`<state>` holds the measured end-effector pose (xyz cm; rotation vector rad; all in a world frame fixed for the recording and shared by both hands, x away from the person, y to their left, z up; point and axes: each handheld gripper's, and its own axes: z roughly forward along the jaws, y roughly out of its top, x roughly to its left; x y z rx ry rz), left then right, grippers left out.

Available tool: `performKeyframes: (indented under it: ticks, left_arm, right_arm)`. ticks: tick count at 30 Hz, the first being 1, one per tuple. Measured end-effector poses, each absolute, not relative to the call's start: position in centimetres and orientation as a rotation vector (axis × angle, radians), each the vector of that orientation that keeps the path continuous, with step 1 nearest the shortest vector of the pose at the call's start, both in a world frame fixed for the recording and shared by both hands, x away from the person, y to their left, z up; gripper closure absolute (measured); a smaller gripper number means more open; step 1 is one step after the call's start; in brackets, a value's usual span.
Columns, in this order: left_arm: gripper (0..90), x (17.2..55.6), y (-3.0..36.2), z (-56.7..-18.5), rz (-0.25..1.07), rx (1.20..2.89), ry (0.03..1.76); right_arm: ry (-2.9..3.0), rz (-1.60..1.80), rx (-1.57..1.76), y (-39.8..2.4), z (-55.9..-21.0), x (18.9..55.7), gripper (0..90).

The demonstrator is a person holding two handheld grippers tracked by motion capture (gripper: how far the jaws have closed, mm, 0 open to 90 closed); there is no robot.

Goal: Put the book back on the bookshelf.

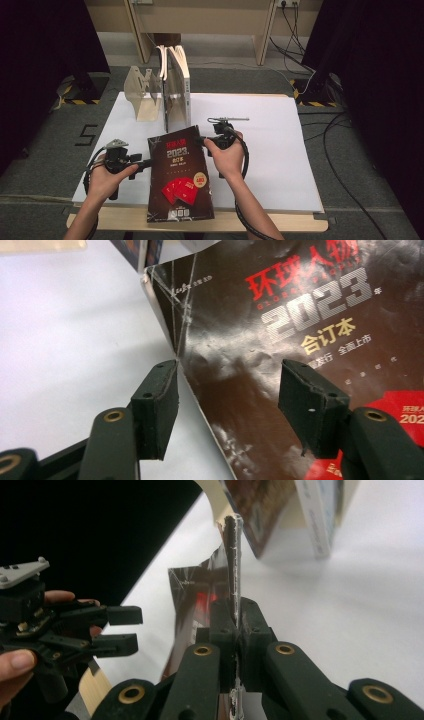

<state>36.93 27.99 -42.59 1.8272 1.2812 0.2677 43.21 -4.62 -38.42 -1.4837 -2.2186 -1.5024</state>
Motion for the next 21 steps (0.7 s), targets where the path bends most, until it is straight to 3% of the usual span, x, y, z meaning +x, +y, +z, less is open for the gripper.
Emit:
performKeyframes:
  ticks: [21]
  left_arm:
    - [39.1,36.6,28.5,-40.4,0.347,1.757,1.269]
  right_arm:
    - [-2.236,-1.699,-1.410,-0.7,-34.4,43.3,87.7]
